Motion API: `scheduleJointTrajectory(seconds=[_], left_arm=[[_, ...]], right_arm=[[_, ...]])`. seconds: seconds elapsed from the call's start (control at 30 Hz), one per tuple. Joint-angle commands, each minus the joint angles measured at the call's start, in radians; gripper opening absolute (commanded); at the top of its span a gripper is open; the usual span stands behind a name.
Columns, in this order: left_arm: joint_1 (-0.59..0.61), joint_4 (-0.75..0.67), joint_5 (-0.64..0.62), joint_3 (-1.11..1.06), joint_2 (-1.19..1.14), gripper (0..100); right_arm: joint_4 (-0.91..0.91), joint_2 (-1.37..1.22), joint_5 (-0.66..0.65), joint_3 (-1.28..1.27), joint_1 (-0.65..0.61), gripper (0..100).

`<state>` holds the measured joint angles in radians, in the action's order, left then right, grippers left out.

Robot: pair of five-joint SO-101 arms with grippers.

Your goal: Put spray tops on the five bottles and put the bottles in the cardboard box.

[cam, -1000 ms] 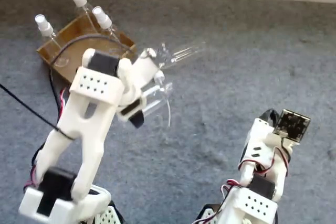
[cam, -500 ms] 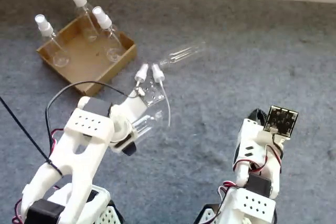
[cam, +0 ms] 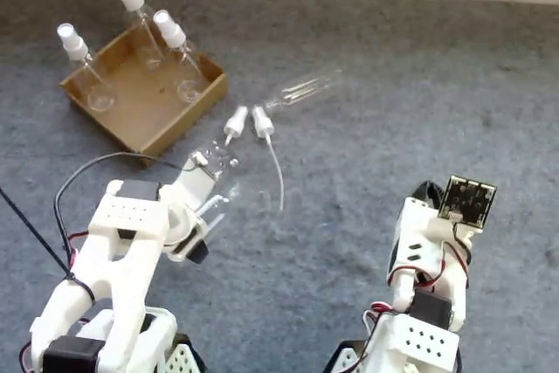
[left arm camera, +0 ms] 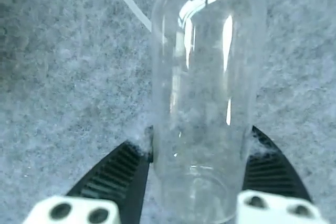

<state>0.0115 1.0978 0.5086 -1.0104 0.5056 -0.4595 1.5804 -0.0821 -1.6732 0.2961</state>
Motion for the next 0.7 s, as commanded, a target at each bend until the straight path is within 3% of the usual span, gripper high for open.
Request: scheduleJointTrajectory(seconds=[0.0, 0.13, 0.43, 0.67], left_arm=[[0.005, -0.015, 0.011, -0.007, 0.038, 13], [0.005, -0.015, 0.025, -0.007, 0.039, 13], [0.013, 0.080, 0.344, 0.024, 0.045, 13], [0.013, 0.115, 0.262, 0.045, 0.045, 13]], right_arm=[[-0.001, 0.005, -0.009, -0.143, -0.010, 1.2], [-0.001, 0.005, -0.009, -0.143, -0.010, 1.2], [-0.001, 0.002, -0.009, -0.143, -0.010, 1.2], [-0.001, 0.002, -0.009, -0.143, -0.010, 1.2]])
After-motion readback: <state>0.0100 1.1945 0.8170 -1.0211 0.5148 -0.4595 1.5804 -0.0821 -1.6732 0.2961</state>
